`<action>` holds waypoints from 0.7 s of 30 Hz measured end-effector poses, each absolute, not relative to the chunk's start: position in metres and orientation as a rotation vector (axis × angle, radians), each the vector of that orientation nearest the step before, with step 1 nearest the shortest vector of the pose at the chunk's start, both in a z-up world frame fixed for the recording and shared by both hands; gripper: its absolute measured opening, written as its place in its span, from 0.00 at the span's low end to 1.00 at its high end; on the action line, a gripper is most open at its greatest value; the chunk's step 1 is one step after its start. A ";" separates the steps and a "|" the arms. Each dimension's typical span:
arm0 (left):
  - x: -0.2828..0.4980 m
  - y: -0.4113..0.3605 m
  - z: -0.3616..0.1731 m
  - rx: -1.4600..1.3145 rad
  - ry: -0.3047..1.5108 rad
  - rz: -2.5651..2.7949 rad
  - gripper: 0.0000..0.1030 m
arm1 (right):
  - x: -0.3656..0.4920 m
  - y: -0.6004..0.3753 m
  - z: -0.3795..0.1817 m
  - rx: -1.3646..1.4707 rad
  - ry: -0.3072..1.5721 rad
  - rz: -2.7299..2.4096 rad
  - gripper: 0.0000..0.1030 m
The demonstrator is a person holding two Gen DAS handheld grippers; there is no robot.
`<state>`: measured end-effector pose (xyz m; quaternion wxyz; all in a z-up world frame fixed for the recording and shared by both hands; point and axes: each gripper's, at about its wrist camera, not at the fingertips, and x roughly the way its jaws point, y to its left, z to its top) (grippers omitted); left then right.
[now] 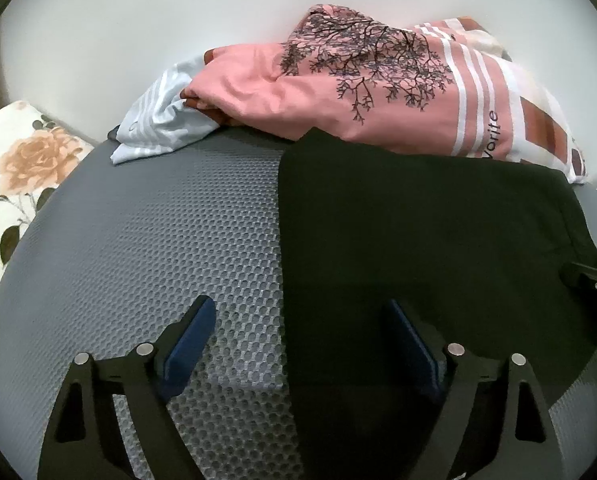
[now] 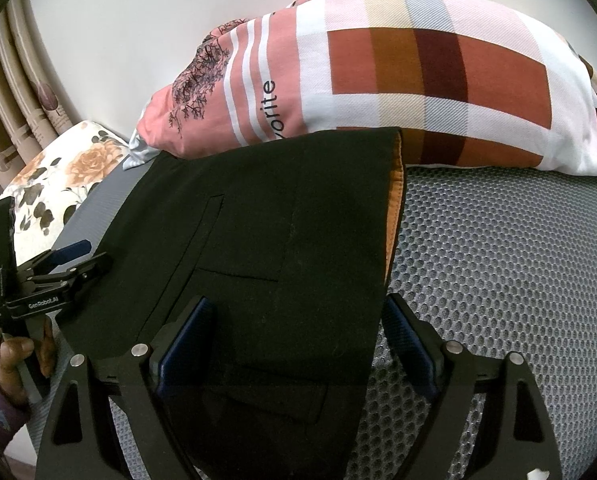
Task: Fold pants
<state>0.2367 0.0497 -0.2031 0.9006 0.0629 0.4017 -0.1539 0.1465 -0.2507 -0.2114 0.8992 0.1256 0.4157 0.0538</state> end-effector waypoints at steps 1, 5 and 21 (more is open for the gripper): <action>0.237 0.049 -0.203 0.131 0.831 -0.318 0.83 | 0.146 -0.251 -0.211 0.260 0.861 0.112 0.82; 0.237 0.049 -0.204 0.132 0.830 -0.318 0.83 | 0.147 -0.250 -0.212 0.259 0.862 0.114 0.83; 0.226 0.033 -0.201 0.227 0.784 -0.362 0.33 | 0.149 -0.248 -0.211 0.257 0.869 0.106 0.92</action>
